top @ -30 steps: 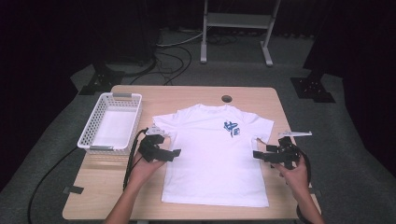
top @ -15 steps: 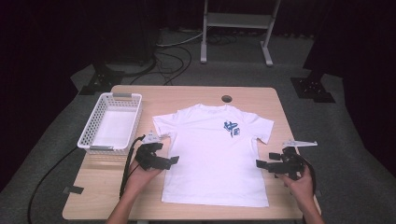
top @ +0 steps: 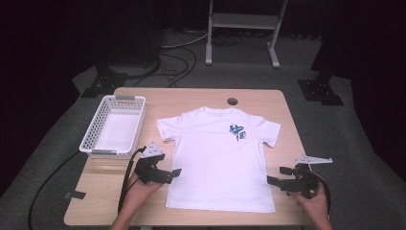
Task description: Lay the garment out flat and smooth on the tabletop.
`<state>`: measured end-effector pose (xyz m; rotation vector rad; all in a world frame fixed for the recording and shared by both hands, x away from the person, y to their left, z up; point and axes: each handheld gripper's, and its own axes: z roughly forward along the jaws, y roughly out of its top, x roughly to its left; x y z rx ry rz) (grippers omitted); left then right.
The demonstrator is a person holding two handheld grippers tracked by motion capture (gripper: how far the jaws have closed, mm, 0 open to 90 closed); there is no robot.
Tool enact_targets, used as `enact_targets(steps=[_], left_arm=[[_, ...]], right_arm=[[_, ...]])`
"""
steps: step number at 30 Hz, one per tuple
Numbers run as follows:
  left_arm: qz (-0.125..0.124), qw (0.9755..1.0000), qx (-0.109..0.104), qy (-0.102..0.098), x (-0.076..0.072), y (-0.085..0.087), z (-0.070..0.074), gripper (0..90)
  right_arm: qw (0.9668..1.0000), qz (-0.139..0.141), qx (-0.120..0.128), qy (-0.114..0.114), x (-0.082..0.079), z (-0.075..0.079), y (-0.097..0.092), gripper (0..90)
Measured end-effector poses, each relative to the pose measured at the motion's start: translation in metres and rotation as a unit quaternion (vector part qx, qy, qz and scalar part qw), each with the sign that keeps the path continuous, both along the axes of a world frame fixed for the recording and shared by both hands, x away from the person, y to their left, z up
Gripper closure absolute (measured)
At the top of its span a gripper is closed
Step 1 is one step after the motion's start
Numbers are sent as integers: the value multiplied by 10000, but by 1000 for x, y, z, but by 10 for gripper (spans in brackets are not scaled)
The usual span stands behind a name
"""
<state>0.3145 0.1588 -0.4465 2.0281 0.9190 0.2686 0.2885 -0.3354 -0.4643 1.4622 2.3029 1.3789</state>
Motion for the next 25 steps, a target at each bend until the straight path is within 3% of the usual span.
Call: enact_targets(steps=[11,25], left_arm=[[16,10000,-48,-48,-16,9,0,79],[12,9995,-66,-308,-48,18,4,79]], right_arm=[[10000,-4,24,-46,-23,-3,-12,112],[9998,-55,-82,-161,-57,-7,-22,112]])
